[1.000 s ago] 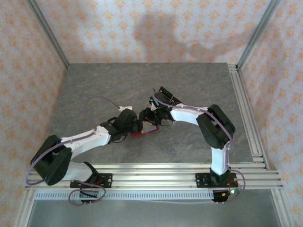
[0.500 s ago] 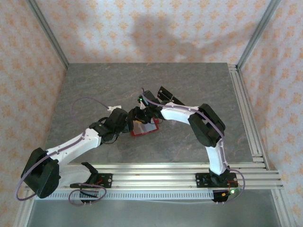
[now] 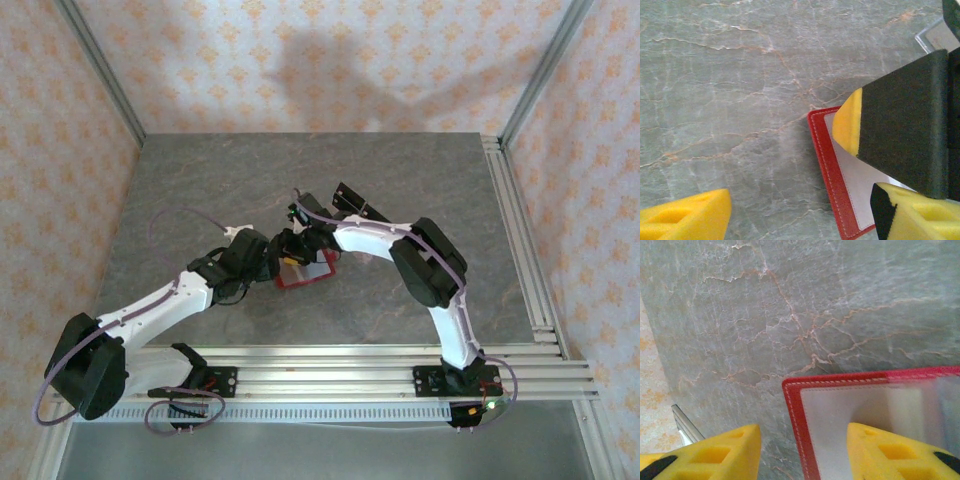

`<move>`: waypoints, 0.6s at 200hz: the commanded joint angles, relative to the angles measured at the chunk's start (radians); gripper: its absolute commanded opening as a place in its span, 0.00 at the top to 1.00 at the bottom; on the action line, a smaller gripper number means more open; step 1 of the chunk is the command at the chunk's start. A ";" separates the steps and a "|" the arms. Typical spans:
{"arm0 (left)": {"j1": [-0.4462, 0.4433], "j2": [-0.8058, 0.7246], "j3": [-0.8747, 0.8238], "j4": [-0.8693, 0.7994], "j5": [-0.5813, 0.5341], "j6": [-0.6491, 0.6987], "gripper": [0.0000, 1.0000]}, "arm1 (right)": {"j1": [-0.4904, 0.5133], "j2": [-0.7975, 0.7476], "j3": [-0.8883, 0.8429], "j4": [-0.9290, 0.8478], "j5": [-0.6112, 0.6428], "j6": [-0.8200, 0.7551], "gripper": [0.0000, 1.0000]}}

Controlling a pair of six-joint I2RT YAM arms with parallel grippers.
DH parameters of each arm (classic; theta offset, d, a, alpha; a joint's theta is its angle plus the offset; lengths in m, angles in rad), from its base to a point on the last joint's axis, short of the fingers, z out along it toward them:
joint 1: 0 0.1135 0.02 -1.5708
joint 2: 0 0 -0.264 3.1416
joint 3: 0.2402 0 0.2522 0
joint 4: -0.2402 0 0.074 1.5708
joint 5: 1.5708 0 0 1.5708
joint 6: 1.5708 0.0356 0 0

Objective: Put the credit cards into the card holder

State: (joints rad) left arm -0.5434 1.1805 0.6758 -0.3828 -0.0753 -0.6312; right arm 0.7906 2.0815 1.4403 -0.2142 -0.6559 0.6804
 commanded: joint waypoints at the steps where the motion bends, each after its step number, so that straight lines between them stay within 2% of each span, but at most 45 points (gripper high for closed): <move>1: 0.014 0.009 0.008 0.054 -0.050 -0.028 0.25 | -0.016 -0.172 -0.059 -0.015 0.006 -0.026 0.52; 26: 0.013 0.050 0.024 0.072 -0.018 -0.015 0.25 | -0.066 -0.281 -0.119 -0.085 0.085 -0.080 0.52; 46: 0.007 0.095 0.046 0.080 0.006 0.001 0.24 | -0.092 -0.314 -0.127 -0.198 0.196 -0.175 0.52; 80: -0.025 0.184 0.100 0.067 0.009 0.032 0.23 | -0.093 -0.273 -0.109 -0.343 0.371 -0.313 0.52; 120: -0.061 0.269 0.122 0.047 -0.021 0.035 0.23 | -0.093 -0.192 -0.100 -0.339 0.397 -0.349 0.52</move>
State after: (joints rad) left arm -0.5892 1.4155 0.7776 -0.3241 -0.0608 -0.6155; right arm 0.6930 1.8442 1.3331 -0.4988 -0.3336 0.3927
